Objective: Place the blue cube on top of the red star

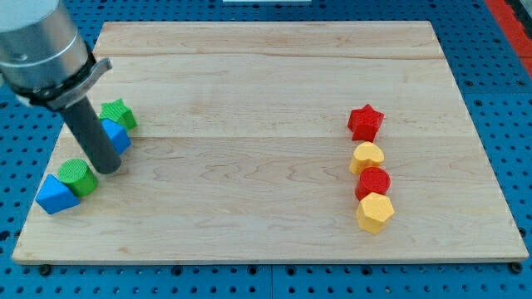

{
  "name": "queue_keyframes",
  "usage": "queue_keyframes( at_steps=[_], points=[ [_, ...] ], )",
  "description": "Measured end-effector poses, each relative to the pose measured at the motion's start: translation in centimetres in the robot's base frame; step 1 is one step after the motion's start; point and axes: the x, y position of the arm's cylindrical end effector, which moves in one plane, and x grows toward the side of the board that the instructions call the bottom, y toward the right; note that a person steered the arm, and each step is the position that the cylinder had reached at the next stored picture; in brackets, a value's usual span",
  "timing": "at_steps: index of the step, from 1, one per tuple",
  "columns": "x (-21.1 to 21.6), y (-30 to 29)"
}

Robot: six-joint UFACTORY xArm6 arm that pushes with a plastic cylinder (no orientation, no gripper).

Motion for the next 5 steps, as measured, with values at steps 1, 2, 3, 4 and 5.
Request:
queue_keyframes(
  at_steps=[1,2,3,4,5],
  points=[
    [-1.3,-2.9],
    [-4.2,-0.3],
    [-7.9,1.0],
    [-11.8,1.0],
    [-13.0,4.5]
  ],
)
